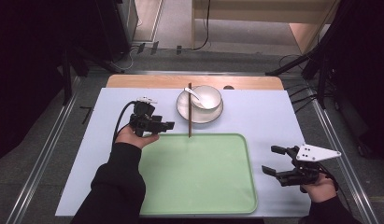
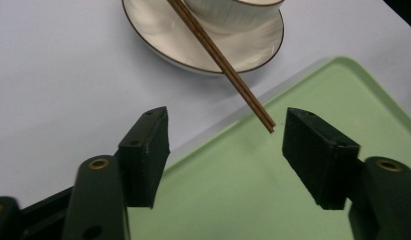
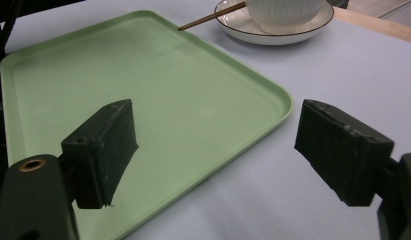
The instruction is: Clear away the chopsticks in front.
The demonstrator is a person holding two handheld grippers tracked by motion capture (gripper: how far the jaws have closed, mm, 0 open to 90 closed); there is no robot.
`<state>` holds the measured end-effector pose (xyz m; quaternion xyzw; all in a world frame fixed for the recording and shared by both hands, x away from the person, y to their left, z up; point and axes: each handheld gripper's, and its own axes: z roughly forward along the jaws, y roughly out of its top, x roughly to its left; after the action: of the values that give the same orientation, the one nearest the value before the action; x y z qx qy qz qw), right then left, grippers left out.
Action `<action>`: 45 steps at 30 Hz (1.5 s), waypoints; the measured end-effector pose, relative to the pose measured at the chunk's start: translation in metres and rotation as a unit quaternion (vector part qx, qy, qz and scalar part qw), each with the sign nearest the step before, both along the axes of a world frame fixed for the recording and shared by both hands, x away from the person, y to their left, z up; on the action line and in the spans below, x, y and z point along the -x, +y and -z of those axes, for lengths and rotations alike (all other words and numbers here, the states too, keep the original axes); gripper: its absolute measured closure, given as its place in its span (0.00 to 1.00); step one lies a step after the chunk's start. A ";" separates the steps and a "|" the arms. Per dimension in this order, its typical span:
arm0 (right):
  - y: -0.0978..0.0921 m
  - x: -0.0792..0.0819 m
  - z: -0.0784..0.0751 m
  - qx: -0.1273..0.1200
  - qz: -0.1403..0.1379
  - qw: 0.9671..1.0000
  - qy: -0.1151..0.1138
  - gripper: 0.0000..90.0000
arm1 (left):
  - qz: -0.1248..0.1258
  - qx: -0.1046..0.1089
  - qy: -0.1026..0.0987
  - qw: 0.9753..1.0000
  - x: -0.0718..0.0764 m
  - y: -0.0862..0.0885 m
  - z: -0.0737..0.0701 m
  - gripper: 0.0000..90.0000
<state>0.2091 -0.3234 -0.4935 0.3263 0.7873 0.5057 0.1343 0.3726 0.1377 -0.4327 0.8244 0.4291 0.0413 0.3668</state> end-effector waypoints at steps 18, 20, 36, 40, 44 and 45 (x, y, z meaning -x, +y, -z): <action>0.000 0.000 -0.001 -0.001 -0.002 1.000 -0.003 0.20 | -0.025 -0.032 0.020 0.999 -0.052 -0.050 0.023 0.33; 0.000 0.000 -0.001 -0.001 -0.003 1.000 -0.003 0.20 | -0.031 -0.042 0.010 0.999 -0.056 -0.055 0.025 0.38; -0.002 0.001 -0.001 -0.001 -0.002 1.000 -0.005 0.20 | -0.076 -0.057 0.021 0.995 -0.081 -0.084 0.045 0.65; -0.002 0.001 -0.001 -0.003 -0.003 1.000 -0.007 0.20 | -0.084 -0.048 0.028 0.995 -0.083 -0.085 0.049 0.68; -0.002 0.001 -0.001 -0.003 -0.004 1.000 -0.007 0.20 | -0.088 -0.041 0.028 0.995 -0.083 -0.084 0.049 0.71; -0.002 0.001 -0.001 -0.003 -0.004 1.000 -0.007 0.20 | -0.088 -0.042 0.028 0.995 -0.084 -0.084 0.049 0.71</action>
<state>0.2083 -0.3253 -0.4928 0.3201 0.7861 0.5108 0.1367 0.4562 0.0540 -0.4812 0.7989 0.5082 0.0686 0.3144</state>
